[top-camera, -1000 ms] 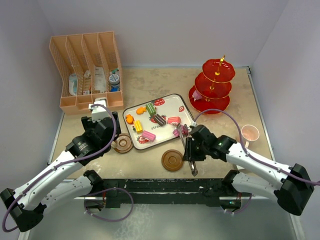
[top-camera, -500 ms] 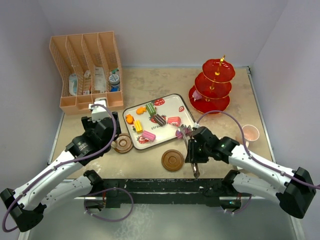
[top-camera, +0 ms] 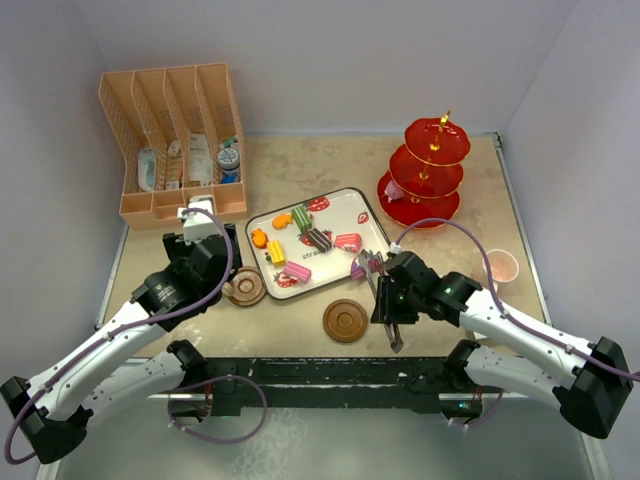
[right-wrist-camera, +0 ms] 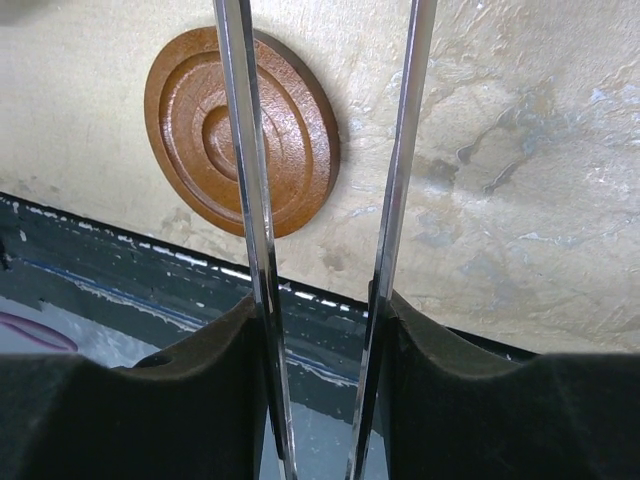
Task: Serve the afternoon tea
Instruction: Pick up the desert from the tray.
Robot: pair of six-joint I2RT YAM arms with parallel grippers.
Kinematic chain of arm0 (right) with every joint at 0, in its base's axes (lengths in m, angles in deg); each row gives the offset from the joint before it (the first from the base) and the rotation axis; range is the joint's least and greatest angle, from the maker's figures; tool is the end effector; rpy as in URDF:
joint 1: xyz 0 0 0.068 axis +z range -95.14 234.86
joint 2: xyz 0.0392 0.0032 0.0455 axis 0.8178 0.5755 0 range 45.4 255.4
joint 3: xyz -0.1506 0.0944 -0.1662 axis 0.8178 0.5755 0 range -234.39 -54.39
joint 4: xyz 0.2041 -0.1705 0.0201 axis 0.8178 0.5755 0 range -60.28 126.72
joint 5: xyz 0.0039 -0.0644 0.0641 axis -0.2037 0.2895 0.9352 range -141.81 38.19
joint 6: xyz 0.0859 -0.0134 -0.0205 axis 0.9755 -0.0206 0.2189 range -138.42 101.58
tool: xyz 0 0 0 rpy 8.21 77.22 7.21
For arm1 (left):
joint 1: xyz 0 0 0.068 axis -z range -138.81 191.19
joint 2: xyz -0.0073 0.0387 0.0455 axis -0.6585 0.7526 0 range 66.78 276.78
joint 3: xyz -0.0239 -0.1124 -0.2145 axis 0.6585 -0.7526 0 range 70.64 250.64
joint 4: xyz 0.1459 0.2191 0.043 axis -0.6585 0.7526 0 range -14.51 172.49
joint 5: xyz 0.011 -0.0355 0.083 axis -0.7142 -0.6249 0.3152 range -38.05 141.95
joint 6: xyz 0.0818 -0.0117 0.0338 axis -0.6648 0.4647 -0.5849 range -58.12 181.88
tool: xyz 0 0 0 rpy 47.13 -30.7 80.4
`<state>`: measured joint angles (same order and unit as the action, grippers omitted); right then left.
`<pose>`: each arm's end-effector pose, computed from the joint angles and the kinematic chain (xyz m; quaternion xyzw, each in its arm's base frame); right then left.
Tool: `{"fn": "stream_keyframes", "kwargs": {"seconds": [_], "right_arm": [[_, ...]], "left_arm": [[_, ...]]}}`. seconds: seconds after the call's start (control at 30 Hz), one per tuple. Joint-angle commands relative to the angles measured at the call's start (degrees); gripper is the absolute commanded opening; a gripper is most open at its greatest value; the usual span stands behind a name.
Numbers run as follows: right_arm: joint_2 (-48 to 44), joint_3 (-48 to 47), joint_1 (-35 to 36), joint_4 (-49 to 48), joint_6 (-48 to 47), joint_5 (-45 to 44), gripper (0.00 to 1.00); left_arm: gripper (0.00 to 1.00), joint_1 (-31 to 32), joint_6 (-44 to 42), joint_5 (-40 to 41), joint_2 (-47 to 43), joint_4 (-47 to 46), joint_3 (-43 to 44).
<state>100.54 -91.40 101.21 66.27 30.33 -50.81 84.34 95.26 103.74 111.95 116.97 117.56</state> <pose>0.1593 0.1689 0.1587 0.0174 0.9527 0.2295 0.1987 0.1878 -0.0905 0.2679 -0.1155 0.8273 0.0738 0.5448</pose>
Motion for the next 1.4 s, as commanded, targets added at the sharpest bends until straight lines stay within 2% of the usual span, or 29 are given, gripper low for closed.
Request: {"fn": "stream_keyframes", "kwargs": {"seconds": [0.0, 0.67, 1.0, 1.2, 1.3, 1.37], "right_arm": [[0.68, -3.25, -0.03, 0.76, -0.09, -1.86, 0.43], [2.60, -6.13, -0.01, 2.36, -1.98, -0.99, 0.47], [5.19, -6.03, -0.03, -0.22, -3.82, -0.93, 0.31], [6.20, -6.67, -0.08, -2.12, -5.42, -0.87, 0.25], [6.57, -8.56, -0.25, 0.96, -5.53, -5.24, 0.26], [7.32, -9.81, -0.48, 4.35, -5.52, -8.48, 0.32]], "left_arm": [[0.85, -0.17, 0.37, 0.22, 0.11, -0.52, 0.96], [0.85, -0.17, 0.38, 0.09, 0.67, -0.52, 1.07], [0.85, -0.11, 0.38, 0.07, 0.45, -0.44, 1.07], [0.85, -0.16, 0.44, 0.00, 0.50, -0.43, 1.05], [0.85, -0.15, 0.45, 0.01, 0.54, -0.44, 1.08], [0.85, -0.14, 0.37, 0.09, 0.53, -0.38, 1.07]]}}
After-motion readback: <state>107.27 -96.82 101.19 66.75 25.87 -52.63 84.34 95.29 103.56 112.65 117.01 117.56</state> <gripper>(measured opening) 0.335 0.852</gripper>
